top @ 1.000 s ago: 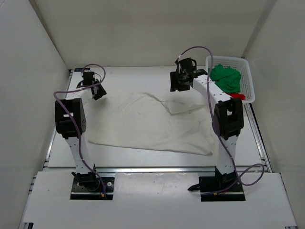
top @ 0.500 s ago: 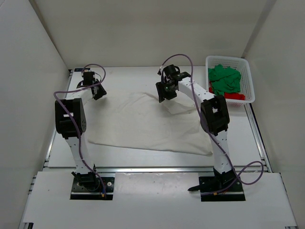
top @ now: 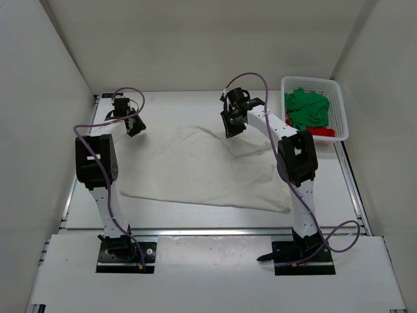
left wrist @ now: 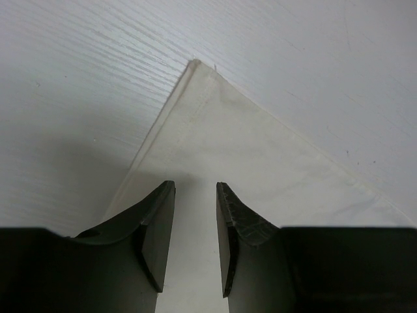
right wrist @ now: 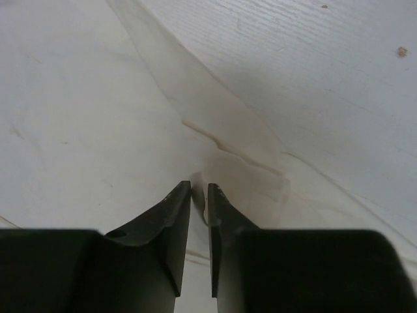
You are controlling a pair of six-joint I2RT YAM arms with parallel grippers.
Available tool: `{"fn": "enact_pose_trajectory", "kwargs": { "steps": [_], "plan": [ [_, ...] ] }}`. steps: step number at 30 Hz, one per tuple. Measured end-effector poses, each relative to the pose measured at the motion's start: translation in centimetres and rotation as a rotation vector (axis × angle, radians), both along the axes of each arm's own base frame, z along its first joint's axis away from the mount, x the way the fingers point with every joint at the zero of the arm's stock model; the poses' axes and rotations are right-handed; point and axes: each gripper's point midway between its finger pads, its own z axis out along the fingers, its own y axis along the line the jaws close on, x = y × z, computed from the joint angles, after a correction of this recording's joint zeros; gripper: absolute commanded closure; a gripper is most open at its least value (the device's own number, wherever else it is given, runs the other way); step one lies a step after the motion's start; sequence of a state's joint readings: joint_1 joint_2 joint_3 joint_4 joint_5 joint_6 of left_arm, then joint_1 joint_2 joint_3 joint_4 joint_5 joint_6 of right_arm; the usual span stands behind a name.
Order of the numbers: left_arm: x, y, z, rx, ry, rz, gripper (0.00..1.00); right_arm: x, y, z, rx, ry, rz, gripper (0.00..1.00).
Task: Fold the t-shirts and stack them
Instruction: Grap the side of the flattened tshirt furthest away from the robot with both arms
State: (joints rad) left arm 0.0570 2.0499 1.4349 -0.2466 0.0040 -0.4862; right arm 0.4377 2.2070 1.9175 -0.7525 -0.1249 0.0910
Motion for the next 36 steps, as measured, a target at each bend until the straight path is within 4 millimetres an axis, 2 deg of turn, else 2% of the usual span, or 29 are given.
{"fn": "enact_pose_trajectory", "kwargs": {
  "steps": [2, 3, 4, 6, 12, 15, 19, 23, 26, 32, 36],
  "plan": [
    [0.0, 0.0, 0.0, 0.000, 0.000, 0.000, 0.57, 0.0, 0.0, 0.0, 0.001, 0.001, -0.002, 0.86],
    [0.0, 0.1, 0.0, 0.000, 0.000, 0.001, 0.56, 0.0, 0.0, 0.0, 0.001, 0.001, -0.002, 0.88],
    [0.0, 0.1, 0.0, 0.000, 0.000, 0.001, 0.56, 0.0, 0.0, 0.1, 0.001, 0.002, -0.002, 0.96],
    [0.0, 0.2, 0.0, 0.001, 0.000, 0.004, 0.56, 0.0, 0.0, 0.3, 0.002, 0.003, 0.001, 1.00],
    [0.0, 0.8, 0.0, 0.001, 0.000, 0.014, 0.47, 0.8, -0.4, 0.9, 0.022, -0.013, -0.021, 1.00],
    [0.1, 1.3, 0.2, 0.011, -0.001, 0.026, 0.46, 1.8, -2.0, 1.0, 0.026, -0.018, -0.069, 1.00],
    [1.0, 1.7, 1.5, 0.029, -0.029, 0.034, 0.47, 3.9, -5.7, 1.3, 0.038, -0.036, -0.168, 1.00],
    [2.7, 2.3, 2.6, 0.063, -0.060, 0.045, 0.47, 5.7, -9.2, 1.7, 0.056, -0.053, -0.263, 1.00],
    [4.1, 2.4, 2.8, 0.100, -0.067, 0.040, 0.49, 6.8, -11.0, 2.3, 0.067, -0.077, -0.306, 1.00],
    [5.7, 1.8, 1.6, 0.186, -0.041, 0.010, 0.50, 8.1, -11.3, 3.1, 0.093, -0.111, -0.342, 1.00],
    [6.1, 1.5, 0.0, 0.221, -0.003, -0.012, 0.50, 8.5, -11.7, 2.6, 0.098, -0.109, -0.371, 1.00]
  ]
}}
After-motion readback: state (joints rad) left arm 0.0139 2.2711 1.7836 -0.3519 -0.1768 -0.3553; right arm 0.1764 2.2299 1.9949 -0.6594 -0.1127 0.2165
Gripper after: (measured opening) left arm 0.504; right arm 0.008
